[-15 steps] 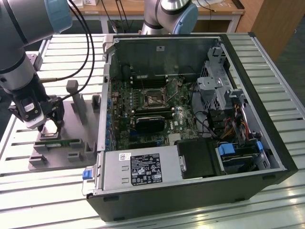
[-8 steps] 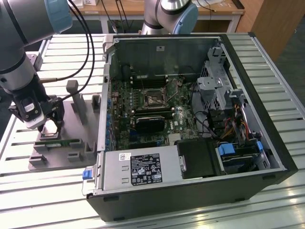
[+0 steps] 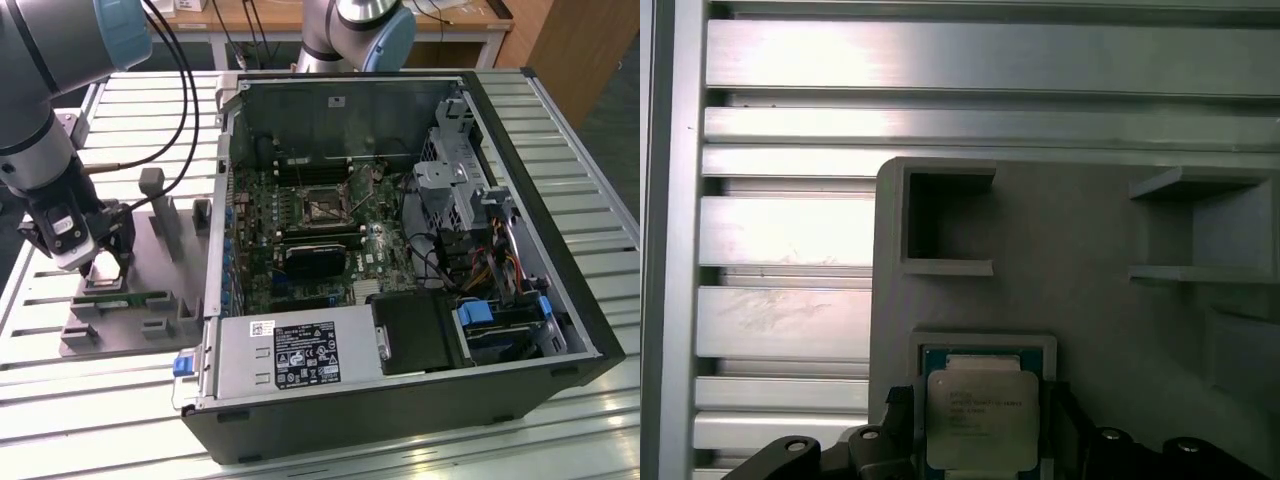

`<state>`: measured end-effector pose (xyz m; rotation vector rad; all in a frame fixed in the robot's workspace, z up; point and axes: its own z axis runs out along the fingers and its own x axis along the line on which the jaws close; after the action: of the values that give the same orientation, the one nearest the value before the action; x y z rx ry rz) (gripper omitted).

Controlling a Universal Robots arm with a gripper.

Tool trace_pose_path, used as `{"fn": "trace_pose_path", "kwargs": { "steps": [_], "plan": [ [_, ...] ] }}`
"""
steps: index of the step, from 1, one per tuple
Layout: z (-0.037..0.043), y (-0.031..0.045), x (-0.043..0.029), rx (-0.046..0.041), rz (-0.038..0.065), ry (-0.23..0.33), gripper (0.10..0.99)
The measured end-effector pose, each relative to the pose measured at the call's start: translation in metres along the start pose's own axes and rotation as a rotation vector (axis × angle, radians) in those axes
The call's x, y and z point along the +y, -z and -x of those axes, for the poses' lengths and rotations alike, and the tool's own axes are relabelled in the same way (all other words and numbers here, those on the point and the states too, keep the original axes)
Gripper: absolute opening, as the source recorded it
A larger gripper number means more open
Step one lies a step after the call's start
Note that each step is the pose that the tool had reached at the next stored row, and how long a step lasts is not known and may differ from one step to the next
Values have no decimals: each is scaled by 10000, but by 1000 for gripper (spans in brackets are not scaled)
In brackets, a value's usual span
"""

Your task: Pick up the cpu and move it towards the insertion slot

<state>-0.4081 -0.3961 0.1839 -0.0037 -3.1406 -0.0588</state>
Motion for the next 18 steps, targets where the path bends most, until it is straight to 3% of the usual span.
{"fn": "trace_pose_path", "kwargs": {
  "steps": [5,7,9,14,18],
  "plan": [
    [0,0,0,0,-2,1,647],
    [0,0,0,1,-5,1,631],
    [0,0,0,1,-5,1,537],
    [1,4,0,-2,-6,1,537],
    [0,89,3,-2,-6,0,537]
  ]
}}
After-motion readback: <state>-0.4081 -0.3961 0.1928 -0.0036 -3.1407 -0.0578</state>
